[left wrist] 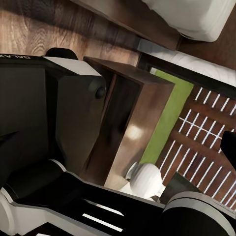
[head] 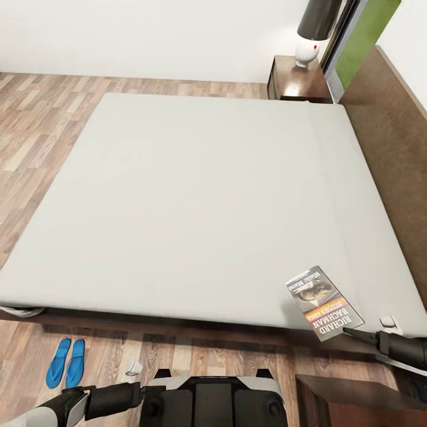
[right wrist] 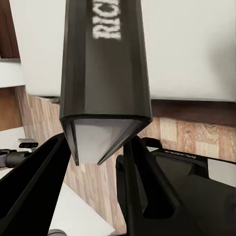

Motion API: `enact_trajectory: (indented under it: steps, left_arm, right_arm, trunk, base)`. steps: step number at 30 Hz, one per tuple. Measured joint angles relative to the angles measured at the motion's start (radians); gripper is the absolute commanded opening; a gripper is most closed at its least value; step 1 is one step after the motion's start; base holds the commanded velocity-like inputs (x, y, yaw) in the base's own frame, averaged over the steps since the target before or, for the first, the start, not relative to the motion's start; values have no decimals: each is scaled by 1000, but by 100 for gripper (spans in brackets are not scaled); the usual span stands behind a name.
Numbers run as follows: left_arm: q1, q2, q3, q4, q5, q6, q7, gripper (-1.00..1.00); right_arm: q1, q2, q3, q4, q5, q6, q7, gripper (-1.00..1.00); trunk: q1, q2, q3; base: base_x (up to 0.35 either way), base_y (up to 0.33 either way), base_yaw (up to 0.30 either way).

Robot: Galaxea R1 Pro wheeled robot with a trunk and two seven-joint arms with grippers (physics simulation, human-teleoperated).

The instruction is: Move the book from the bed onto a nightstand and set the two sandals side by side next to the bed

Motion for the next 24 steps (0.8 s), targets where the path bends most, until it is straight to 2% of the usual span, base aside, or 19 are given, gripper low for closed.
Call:
enact_trajectory:
  steps: [9, 24]
  left_arm:
    - [0, 0, 0, 0, 0, 0, 0, 100]
    - [0, 0, 0, 0, 0, 0, 0, 100]
  right_arm:
    - [0, 0, 0, 0, 0, 0, 0, -100]
    - [0, 0, 0, 0, 1, 0, 0, -100]
  trunk:
    - [0, 0, 0]
    - [0, 0, 0]
  base:
    - [-5, 0, 24]
    - [0, 0, 272]
